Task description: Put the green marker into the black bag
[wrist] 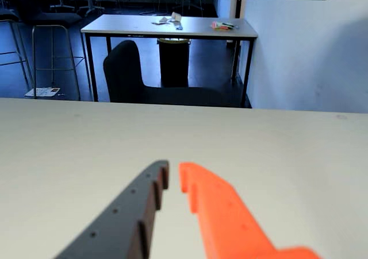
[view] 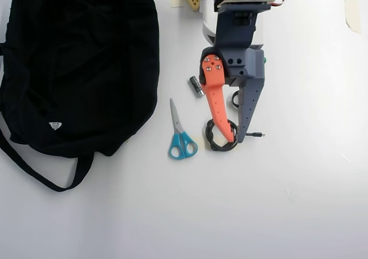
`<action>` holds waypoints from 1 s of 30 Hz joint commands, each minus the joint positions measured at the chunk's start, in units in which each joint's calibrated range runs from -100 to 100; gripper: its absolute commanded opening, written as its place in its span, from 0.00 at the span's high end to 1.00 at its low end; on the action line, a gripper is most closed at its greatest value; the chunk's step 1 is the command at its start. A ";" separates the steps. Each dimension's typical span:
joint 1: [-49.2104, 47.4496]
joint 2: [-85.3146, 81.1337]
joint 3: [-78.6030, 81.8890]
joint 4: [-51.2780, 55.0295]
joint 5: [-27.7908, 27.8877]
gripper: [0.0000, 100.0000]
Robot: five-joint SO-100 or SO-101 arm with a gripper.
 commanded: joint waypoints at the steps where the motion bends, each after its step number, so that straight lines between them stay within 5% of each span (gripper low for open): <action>1: -0.26 -0.54 -1.22 -0.68 -0.12 0.98; 20: -2.27 -3.44 2.28 0.35 -0.33 0.98; 30: -1.98 -10.33 1.56 24.81 -0.18 0.98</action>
